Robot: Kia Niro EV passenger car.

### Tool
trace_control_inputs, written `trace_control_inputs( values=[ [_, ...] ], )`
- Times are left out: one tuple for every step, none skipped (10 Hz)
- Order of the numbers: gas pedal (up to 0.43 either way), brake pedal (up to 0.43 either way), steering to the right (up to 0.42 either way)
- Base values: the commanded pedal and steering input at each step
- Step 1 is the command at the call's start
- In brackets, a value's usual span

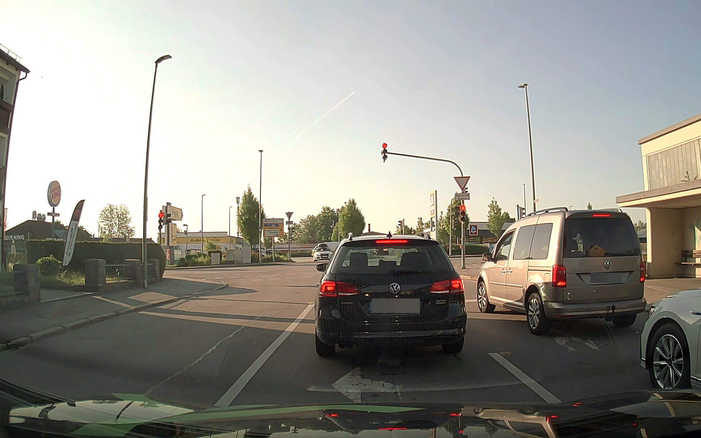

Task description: Follow the waypoints while adhering to traffic rules and regulations

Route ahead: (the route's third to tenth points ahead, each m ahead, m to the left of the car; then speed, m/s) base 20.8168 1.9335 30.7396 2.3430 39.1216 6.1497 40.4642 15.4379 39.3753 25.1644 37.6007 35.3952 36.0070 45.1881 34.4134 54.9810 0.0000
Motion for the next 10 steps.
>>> trace_control_inputs(
  values=[
    [0.000, 0.494, -0.012],
    [0.000, 0.494, -0.012],
    [0.000, 0.494, -0.012],
    [0.000, 0.494, -0.012],
    [0.000, 0.494, -0.012],
    [0.000, 0.494, -0.012],
    [0.000, 0.494, -0.012],
    [0.000, 0.494, -0.012],
    [0.000, 0.494, -0.012],
    [0.000, 0.494, -0.012]
  ],
)
